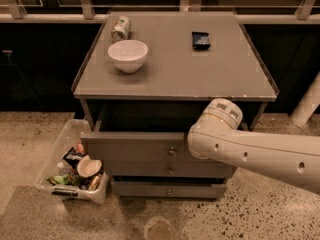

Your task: Open top drawer

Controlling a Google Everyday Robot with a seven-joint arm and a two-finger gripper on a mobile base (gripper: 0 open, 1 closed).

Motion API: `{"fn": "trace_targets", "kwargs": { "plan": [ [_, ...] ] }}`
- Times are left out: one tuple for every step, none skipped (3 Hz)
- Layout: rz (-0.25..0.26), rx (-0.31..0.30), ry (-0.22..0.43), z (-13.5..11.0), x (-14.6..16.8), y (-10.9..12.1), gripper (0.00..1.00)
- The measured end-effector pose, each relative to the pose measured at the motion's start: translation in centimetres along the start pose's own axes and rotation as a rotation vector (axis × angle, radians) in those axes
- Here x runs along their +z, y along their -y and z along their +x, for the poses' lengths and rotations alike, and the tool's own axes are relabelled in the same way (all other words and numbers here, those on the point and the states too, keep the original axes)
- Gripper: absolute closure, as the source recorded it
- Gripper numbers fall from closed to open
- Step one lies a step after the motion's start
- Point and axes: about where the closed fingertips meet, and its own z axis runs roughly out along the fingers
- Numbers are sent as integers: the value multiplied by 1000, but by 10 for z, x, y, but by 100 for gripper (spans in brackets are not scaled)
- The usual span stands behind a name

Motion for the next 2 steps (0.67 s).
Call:
{"fn": "trace_targets", "kwargs": {
  "plan": [
    [17, -1, 2, 0, -5, 2, 100],
    [86, 0, 15, -2, -35, 2, 100]
  ]
}}
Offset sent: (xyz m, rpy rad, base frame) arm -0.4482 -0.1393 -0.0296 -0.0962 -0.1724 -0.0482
